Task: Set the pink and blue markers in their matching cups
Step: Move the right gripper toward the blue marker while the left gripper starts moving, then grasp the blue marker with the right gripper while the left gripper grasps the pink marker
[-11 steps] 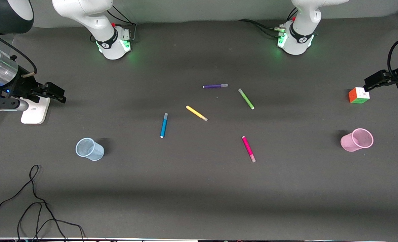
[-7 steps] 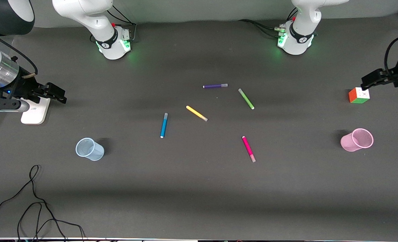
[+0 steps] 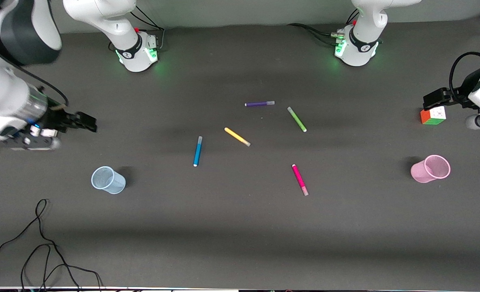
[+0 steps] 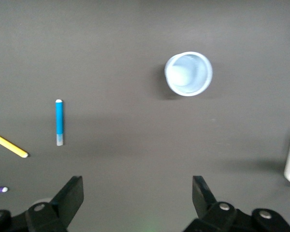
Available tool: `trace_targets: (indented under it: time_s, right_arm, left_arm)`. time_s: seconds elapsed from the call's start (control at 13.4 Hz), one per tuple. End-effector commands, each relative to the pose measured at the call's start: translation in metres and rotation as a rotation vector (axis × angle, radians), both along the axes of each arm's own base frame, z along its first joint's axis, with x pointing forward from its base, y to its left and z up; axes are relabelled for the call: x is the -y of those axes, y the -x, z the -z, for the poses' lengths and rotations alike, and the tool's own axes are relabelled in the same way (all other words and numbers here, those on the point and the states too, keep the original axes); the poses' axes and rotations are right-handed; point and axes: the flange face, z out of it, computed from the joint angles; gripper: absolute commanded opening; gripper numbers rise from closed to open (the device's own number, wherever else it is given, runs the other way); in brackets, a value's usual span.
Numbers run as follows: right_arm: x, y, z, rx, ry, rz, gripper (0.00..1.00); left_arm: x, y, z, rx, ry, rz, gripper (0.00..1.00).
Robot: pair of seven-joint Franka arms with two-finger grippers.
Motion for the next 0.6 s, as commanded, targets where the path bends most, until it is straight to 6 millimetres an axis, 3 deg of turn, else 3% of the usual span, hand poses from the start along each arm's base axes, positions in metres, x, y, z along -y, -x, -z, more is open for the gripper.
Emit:
trace_targets:
  time_s: [0.0,0.15,0.3,0.52]
  right_arm:
    - [-0.043,-0.034,0.03,-0.055,-0.024,0.062,1.0]
    - [-0.077,-0.042,0.062,-0.117,-0.05,0.125,1.0]
    - [-0.114,-0.043,0.112,-0.204,-0.077,0.118,1.0]
    - [-0.155,-0.036,0.168,-0.274,-0.069,0.188,1.0]
  left_arm:
    - [0.011,-0.001,0.004,-0.037,-0.002,0.026,1.0]
    - [0.024,0.002,0.007,-0.053,-0.004,0.046,1.0]
    - [0.049,0.002,0.015,-0.07,-0.005,0.076,1.0]
    - [0.083,-0.014,0.052,-0.124,0.067,0.038,1.0]
